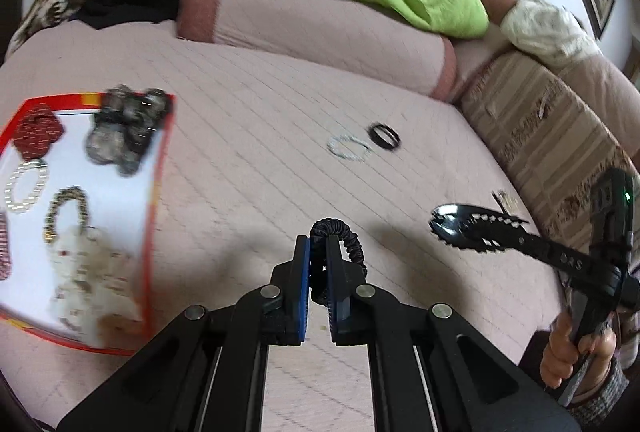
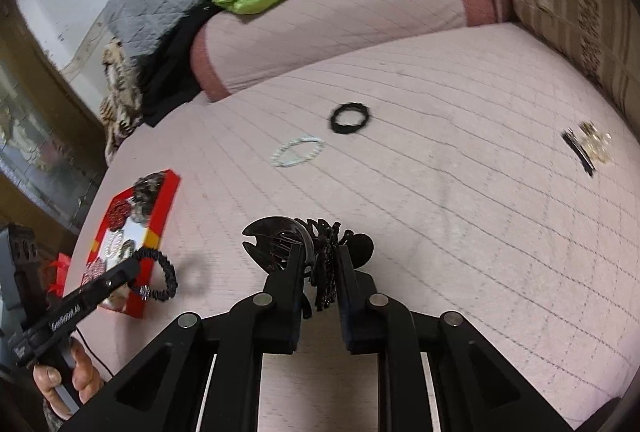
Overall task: Organize jewelry
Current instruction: 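Carry the hair tie and claw clip into the tray and open both tools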
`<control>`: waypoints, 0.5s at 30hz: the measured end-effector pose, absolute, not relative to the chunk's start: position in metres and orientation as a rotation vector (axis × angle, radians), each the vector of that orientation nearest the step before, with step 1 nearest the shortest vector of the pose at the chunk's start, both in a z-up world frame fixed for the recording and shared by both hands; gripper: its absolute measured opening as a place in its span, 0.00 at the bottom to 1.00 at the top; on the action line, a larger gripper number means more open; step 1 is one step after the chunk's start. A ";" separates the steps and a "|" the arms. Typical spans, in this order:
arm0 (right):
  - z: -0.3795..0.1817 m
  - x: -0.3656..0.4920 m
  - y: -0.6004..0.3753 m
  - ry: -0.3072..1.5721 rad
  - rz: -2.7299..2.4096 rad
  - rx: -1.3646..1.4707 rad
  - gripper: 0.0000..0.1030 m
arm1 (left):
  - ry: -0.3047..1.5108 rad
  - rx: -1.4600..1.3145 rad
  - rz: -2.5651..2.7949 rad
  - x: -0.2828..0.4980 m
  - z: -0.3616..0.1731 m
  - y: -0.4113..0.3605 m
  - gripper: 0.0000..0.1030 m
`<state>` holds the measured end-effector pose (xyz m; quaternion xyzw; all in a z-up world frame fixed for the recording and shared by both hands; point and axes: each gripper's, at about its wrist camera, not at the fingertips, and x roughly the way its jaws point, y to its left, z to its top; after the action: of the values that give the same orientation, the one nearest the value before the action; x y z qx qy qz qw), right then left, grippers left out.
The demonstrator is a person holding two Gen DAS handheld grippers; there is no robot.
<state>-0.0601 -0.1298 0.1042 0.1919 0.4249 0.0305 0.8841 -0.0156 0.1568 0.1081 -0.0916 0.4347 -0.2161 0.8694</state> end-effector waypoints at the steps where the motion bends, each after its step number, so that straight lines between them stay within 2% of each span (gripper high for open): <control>1: 0.108 -0.058 -0.122 0.883 0.080 0.389 0.16 | 0.905 -0.198 -0.436 -0.015 0.110 0.163 0.07; 15: 0.133 -0.009 -0.006 0.900 0.300 0.283 0.16 | 0.887 -0.342 -0.035 0.003 0.121 0.307 0.07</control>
<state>-0.0086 -0.0064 0.1331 0.1357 0.4320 0.1439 0.8799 0.0026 0.3067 0.1210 -0.1645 0.4271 -0.0171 0.8889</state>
